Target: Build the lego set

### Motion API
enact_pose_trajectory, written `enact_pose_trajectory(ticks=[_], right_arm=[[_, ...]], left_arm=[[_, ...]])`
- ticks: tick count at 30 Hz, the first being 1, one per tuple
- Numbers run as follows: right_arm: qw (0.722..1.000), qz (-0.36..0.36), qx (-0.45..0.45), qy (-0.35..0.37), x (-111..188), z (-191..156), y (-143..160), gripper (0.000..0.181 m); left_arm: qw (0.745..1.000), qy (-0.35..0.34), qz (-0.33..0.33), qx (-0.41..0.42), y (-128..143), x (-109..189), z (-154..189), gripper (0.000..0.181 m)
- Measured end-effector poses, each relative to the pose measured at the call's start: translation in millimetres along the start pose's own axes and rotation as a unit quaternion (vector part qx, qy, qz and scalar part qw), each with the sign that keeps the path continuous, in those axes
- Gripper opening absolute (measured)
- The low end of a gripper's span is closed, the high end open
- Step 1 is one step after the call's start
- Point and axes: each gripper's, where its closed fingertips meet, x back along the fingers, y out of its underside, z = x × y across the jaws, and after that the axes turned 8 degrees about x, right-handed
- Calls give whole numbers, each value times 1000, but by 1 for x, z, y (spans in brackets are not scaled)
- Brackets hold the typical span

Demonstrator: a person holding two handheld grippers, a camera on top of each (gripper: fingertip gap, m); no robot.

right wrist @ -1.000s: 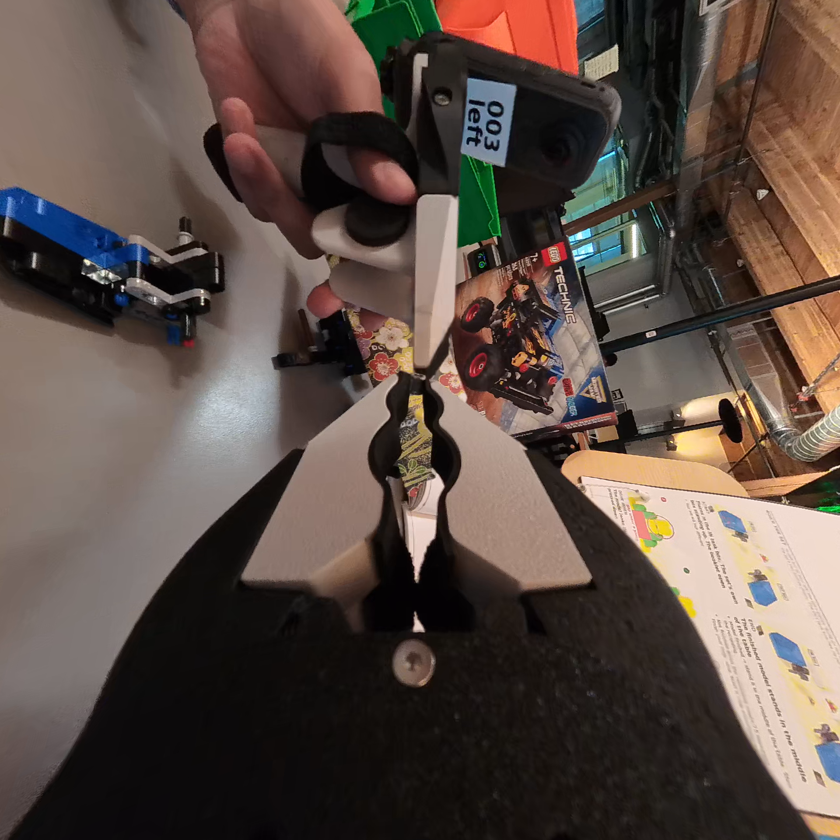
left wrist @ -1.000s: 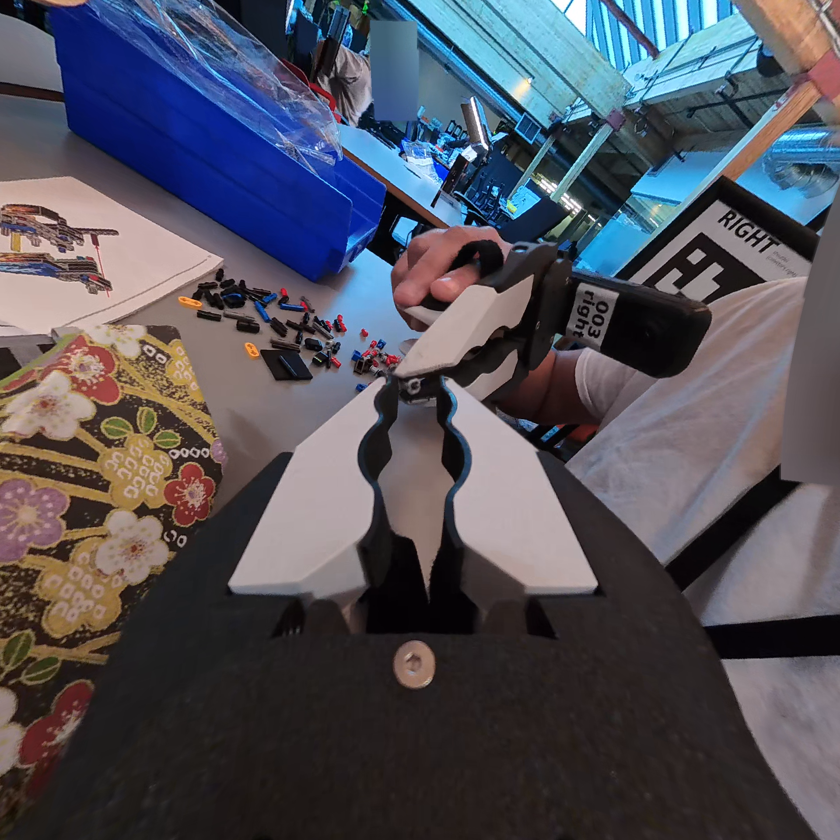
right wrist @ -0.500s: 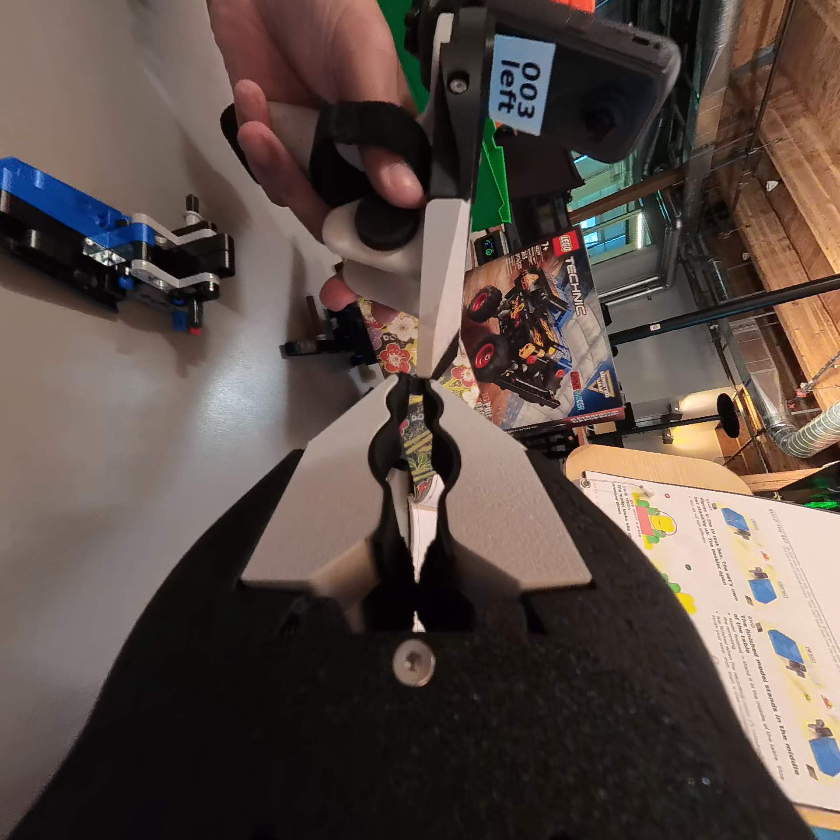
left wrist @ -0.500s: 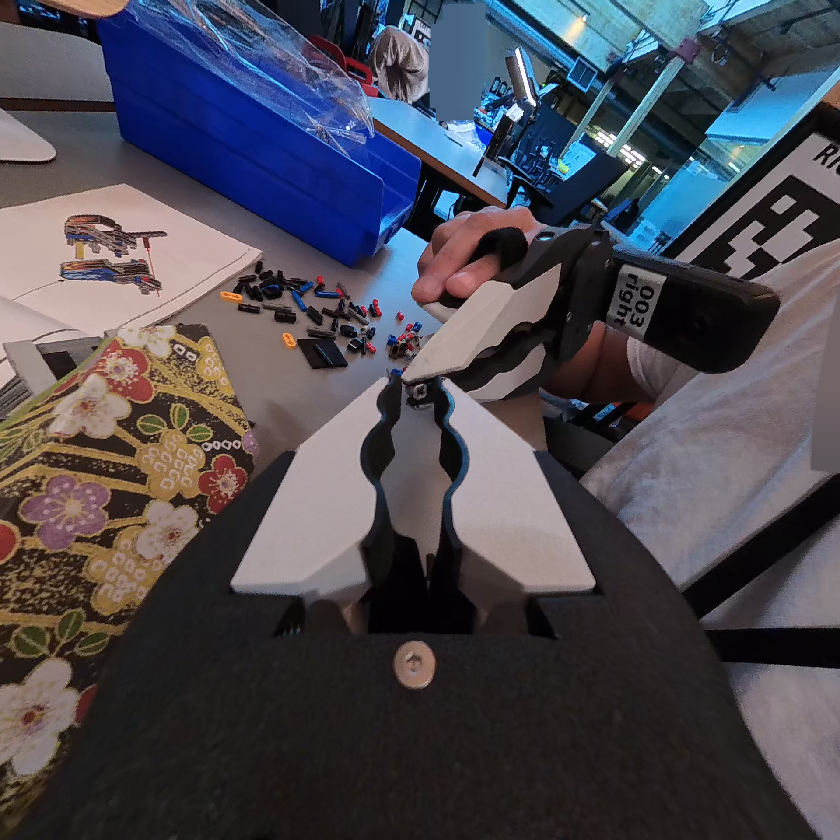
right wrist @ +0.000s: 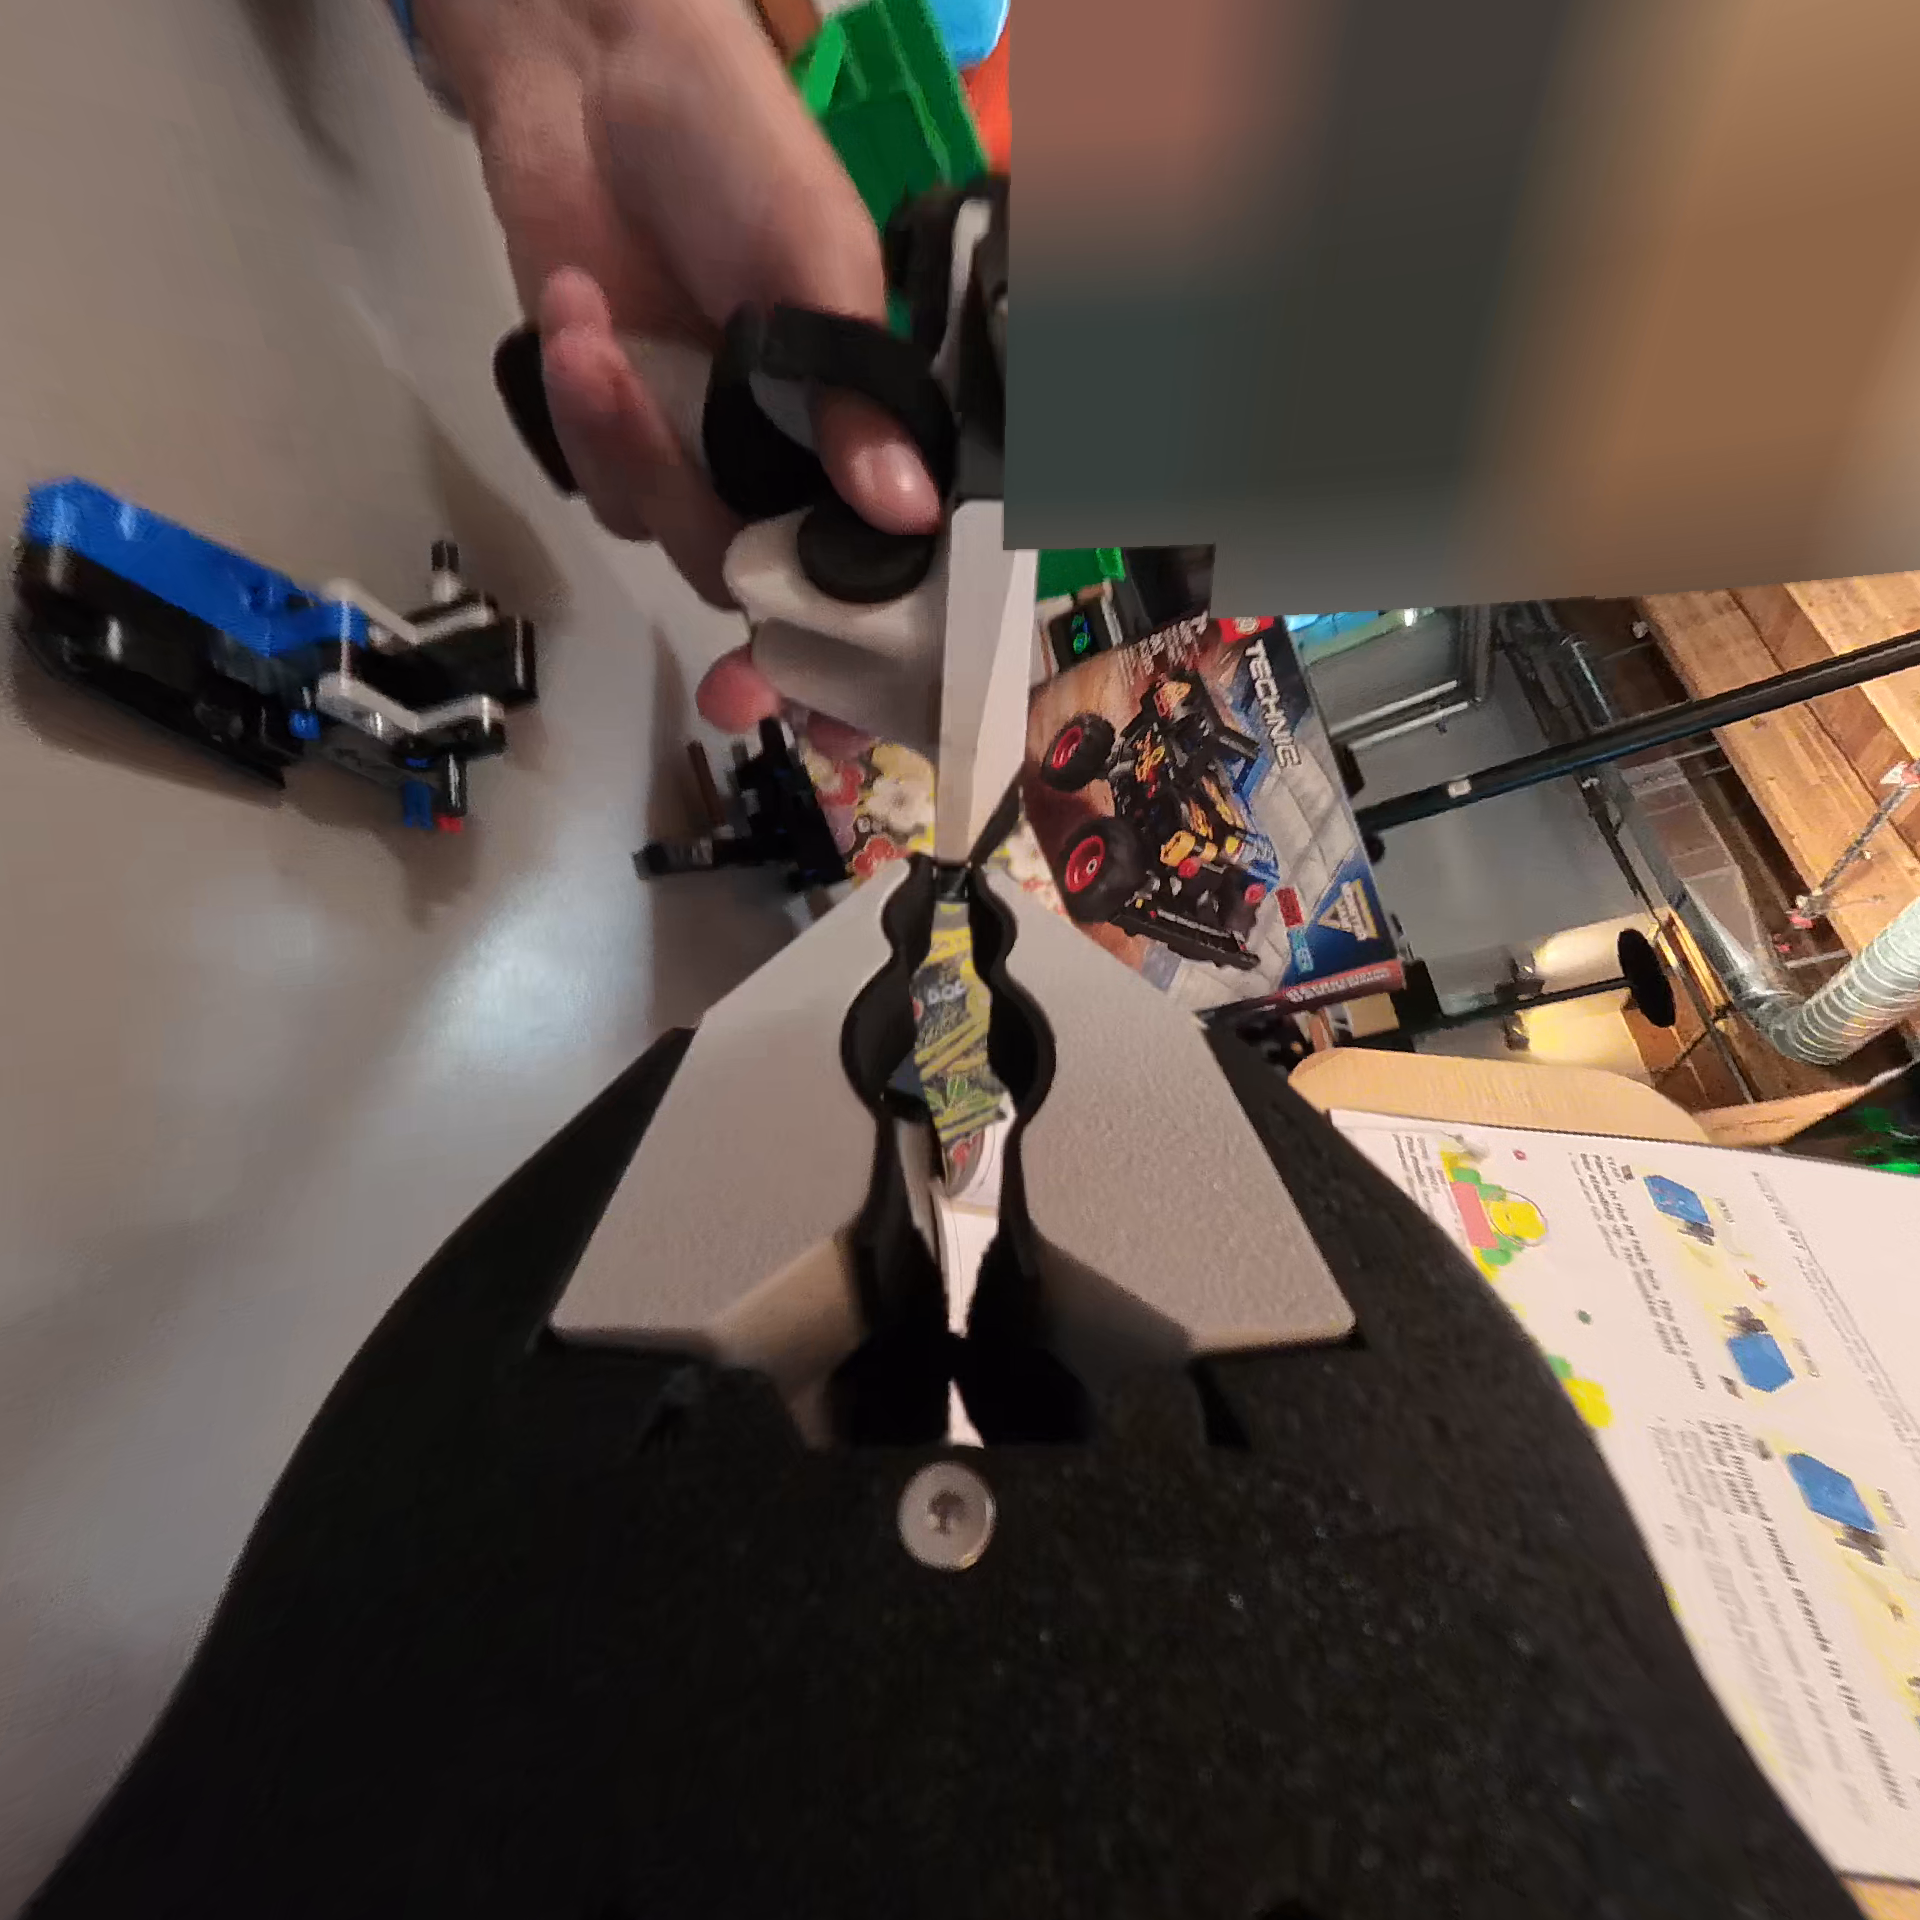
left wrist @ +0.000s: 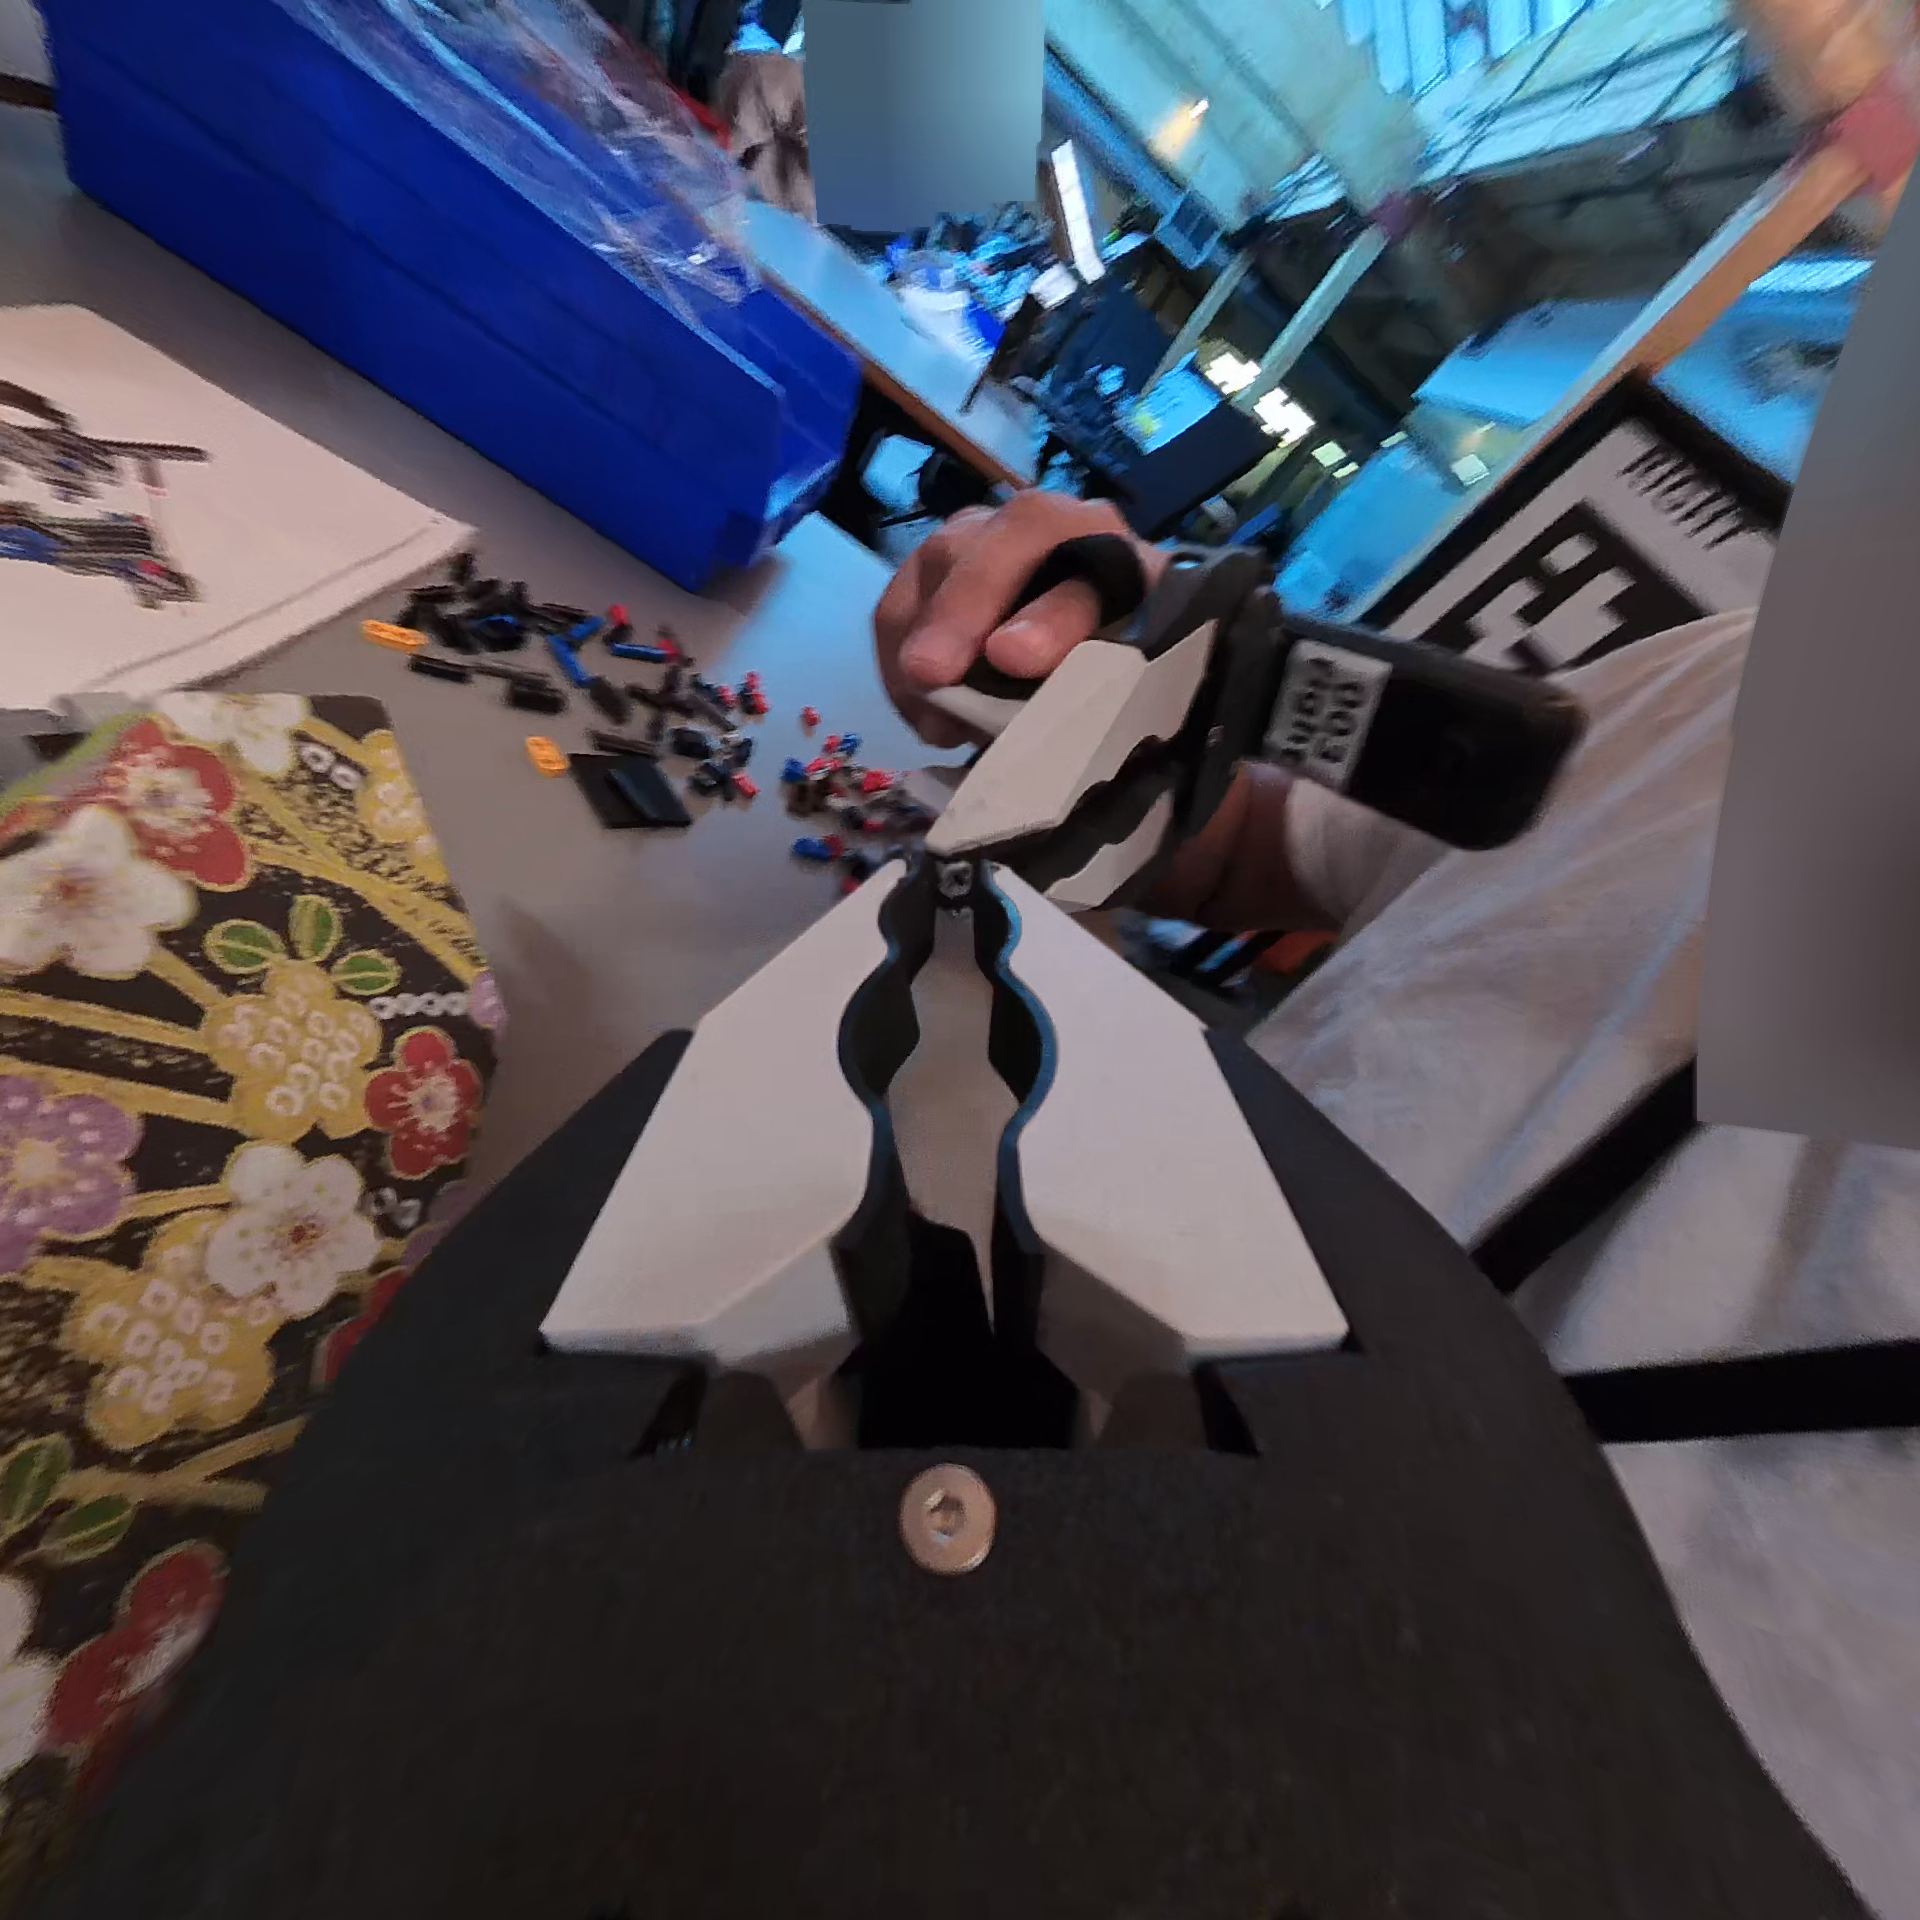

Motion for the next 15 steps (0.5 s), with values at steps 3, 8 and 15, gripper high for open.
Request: enact_pose_trajectory(ticks=[3, 8, 15], right_arm=[[997, 55, -44, 3, 8, 6, -13, 6], [987, 131, -89, 3, 18, 10, -29, 6], [987, 153, -22, 34, 19, 8, -36, 6]], left_arm=[[994, 83, 6, 65, -2, 1, 16, 4], [971, 181, -2, 156, 0, 2, 34, 4], [935, 245, -20, 256, 4, 5, 39, 4]])
